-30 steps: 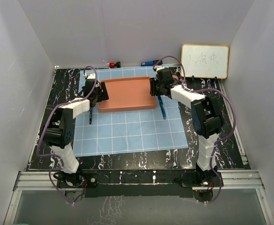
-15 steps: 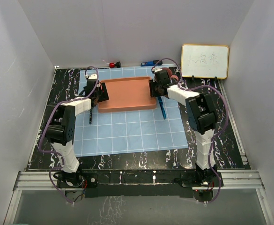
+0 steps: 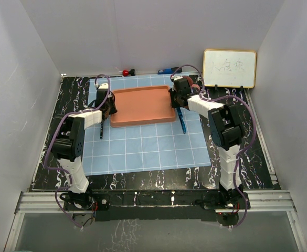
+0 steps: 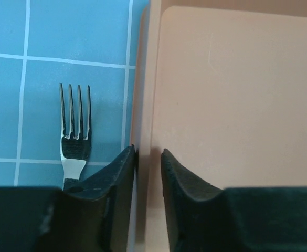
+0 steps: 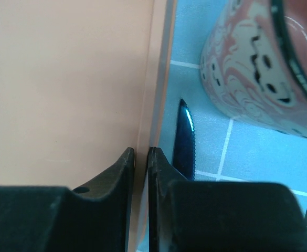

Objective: Set the dinner table for one person
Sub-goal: Adjust the plate on the napkin.

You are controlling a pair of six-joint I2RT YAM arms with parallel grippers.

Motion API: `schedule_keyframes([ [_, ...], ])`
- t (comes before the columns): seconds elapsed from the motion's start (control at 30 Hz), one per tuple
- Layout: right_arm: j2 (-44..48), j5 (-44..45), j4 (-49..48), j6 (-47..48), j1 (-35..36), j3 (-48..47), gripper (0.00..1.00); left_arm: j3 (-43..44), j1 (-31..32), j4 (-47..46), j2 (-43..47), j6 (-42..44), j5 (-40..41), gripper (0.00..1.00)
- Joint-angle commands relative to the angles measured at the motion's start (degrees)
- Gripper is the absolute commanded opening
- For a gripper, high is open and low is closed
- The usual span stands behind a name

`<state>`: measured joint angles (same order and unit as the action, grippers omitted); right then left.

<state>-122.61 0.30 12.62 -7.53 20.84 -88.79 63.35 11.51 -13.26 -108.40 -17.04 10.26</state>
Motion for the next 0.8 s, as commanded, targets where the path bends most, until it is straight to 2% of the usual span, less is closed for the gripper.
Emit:
schedule_keyframes([
  [0.0,0.1,-0.2,-2.5,0.9,-0.2,-0.6,0.04,1.6,-0.3,-0.5,0.5,0.5,-0.5,0.19],
  [0.07,0.0,-0.6,-2.5,0.7,-0.1,-0.4,0.0,1.6,-0.3,-0.4,0.6,0.7,-0.7,0.08],
  [0.17,-0.2,-0.5,-2.7,0.7,-0.1,0.1,0.0,1.7,-0.3,-0.1,0.6,1.0,-1.0,0.0],
  [0.77,4.5,-3.3,-1.3,-1.3,1.3,6.1,0.0,0.3,-0.3,2.3,2.4,1.9,-1.8,0.0],
])
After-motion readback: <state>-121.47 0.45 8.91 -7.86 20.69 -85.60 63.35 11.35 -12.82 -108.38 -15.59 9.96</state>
